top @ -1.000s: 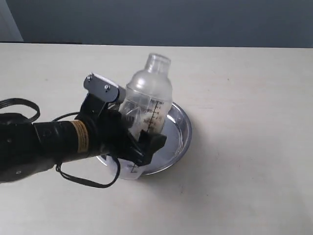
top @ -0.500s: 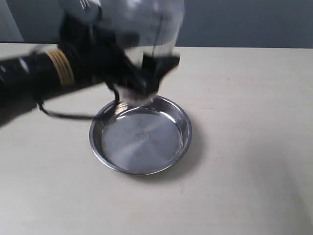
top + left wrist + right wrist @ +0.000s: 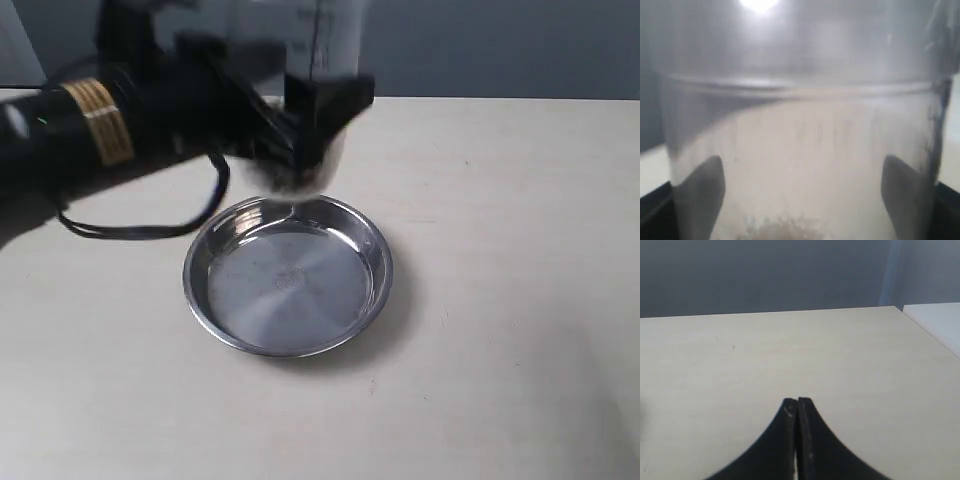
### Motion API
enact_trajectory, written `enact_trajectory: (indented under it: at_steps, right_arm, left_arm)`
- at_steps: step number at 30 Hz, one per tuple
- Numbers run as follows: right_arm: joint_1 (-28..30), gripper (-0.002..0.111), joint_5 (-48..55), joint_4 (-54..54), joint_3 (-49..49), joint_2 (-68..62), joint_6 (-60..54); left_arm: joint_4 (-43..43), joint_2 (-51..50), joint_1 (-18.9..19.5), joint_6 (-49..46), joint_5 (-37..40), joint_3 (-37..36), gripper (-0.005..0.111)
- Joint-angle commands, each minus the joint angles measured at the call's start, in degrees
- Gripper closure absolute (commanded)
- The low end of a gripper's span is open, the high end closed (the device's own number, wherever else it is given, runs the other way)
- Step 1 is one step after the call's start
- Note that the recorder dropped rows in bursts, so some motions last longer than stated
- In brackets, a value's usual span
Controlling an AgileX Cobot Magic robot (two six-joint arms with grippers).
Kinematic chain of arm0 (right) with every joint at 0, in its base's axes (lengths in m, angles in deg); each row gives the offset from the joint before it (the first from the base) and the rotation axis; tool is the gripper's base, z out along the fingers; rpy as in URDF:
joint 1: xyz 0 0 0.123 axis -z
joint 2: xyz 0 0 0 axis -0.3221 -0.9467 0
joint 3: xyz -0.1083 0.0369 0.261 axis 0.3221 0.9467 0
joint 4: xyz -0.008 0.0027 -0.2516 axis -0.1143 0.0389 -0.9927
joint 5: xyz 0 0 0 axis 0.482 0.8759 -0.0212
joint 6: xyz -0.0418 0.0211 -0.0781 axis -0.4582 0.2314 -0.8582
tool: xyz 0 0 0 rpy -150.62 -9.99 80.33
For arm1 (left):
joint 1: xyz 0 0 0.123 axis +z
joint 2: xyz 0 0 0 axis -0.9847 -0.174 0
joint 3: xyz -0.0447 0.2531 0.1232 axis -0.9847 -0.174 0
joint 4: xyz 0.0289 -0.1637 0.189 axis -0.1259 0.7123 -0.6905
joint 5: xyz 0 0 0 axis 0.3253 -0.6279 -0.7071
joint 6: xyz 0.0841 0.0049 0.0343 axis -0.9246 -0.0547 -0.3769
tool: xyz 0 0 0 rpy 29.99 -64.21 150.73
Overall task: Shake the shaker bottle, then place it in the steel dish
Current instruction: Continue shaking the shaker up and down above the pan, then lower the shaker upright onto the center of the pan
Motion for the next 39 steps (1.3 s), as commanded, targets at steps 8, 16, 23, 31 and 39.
enact_trajectory:
  at_steps: [8,16,23,31,39]
  right_arm:
    - [0.2,0.109,-0.71,0.04,0.07,0.27,-0.11]
    - [0.2,0.109,-0.71,0.04,0.07,0.27,-0.11]
    - [0.2,0.109,-0.71,0.04,0.07,0.27,-0.11]
    - [0.2,0.109,-0.71,0.04,0.07,0.27,-0.11]
    - [0.2,0.109,-0.71,0.04,0.07,0.27,-0.11]
  left_arm:
    - [0.45,-6.3,-0.51,0.83,-14.26,-9.36,0.106]
    - [-0.17,3.96,-0.63,-6.39,-12.49,-4.97,0.106]
    - [0.97,-7.52,-0.63,-7.09,-17.8,-7.5,0.106]
    - [2.49,-23.71,-0.63,-13.69,-32.76,-7.5,0.106]
    - [16.16,-36.3,2.24,-19.26,-45.6,-7.5,0.106]
